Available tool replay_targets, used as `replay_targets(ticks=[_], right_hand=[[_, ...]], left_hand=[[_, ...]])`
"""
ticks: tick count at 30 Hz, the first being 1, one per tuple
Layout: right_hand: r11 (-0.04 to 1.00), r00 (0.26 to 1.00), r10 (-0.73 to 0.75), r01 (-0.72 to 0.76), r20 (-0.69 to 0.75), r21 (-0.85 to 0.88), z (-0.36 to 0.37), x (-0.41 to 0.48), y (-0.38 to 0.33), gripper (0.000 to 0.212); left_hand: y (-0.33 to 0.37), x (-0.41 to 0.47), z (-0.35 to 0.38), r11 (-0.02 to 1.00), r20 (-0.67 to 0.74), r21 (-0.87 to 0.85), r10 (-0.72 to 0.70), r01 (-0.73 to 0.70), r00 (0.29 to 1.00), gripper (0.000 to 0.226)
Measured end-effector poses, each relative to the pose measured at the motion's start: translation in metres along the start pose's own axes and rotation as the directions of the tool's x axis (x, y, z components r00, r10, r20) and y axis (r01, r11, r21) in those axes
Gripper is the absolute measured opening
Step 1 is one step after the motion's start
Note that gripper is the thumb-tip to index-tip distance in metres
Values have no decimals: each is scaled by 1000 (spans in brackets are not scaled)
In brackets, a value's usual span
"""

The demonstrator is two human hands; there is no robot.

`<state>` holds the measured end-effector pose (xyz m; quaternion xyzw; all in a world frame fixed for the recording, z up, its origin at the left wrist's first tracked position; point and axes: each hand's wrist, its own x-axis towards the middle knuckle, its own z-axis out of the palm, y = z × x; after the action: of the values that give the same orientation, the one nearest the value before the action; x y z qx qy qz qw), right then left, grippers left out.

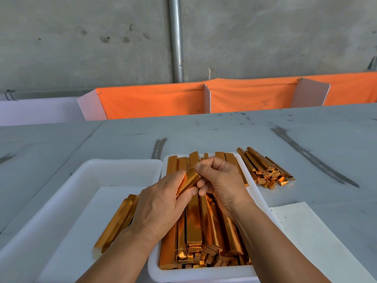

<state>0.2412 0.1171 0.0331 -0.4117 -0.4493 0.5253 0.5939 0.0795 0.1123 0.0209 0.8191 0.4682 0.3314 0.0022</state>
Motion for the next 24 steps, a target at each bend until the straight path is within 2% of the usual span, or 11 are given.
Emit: replay_targets(ticks=[11,16,24], right_hand=[[986,994,-111,110,-3,-121,1,-5,0,9],[992,995,-89,92,39,-83,1,-7,-2,18],[995,997,-71,74,39,-71,2,-7,-4,18]], left_hand=[[-2,0,2,1000,-18,-8,-13,12,1000,54],[-4,0,3,999,-37,-30,-27,26,999,55],[-4,0,3,1000,-58,-19,-25,24,998,49]])
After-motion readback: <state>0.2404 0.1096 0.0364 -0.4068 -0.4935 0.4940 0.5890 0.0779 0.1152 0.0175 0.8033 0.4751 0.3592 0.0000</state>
